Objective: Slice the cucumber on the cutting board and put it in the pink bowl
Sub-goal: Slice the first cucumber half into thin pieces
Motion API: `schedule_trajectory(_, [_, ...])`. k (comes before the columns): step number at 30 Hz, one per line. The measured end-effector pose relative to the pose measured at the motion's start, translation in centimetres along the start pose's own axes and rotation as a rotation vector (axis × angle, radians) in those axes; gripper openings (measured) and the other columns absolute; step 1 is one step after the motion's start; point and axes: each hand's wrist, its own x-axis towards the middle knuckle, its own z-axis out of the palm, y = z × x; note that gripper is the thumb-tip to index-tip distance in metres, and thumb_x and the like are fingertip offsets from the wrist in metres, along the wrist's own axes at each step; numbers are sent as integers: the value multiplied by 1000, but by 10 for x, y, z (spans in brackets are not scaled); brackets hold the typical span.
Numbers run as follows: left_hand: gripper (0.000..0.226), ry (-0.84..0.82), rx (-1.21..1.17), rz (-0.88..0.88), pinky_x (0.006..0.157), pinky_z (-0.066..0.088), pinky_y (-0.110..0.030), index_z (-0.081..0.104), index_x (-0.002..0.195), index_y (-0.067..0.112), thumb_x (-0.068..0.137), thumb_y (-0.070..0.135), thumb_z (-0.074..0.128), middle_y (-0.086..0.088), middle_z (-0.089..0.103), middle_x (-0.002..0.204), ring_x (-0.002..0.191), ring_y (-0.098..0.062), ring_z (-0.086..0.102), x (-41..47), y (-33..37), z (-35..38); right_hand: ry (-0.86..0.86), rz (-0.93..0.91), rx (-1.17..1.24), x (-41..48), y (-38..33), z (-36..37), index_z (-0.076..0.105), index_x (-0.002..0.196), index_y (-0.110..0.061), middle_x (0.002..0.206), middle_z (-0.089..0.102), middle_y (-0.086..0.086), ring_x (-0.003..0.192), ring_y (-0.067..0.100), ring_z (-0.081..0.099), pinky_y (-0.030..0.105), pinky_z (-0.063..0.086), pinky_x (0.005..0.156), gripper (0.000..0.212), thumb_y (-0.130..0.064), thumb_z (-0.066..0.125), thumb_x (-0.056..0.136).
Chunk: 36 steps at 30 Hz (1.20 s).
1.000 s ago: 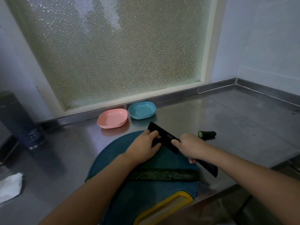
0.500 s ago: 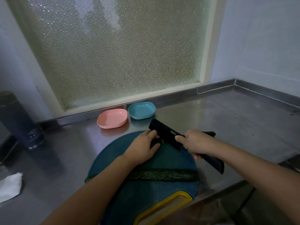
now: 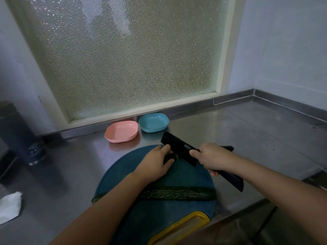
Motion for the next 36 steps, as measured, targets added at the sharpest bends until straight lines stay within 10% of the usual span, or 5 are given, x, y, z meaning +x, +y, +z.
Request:
schedule_trajectory(18, [25, -28, 25, -48, 82, 45, -28, 52, 111, 22, 89, 35, 56, -1, 56, 106, 95, -15, 55, 2, 1, -2, -33, -11, -73, 4, -7, 20, 57, 99, 2, 39, 51, 4, 27, 10, 46, 19, 40, 37, 48, -39, 31, 102])
schedule_trajectory(36, [29, 25, 25, -13, 80, 40, -20, 51, 116, 21, 90, 33, 55, 2, 54, 107, 97, -13, 53, -5, 3, -1, -15, 12, 8, -5, 2, 5, 42, 69, -11, 32, 48, 1, 25, 11, 44, 17, 37, 36, 44, -40, 33, 102])
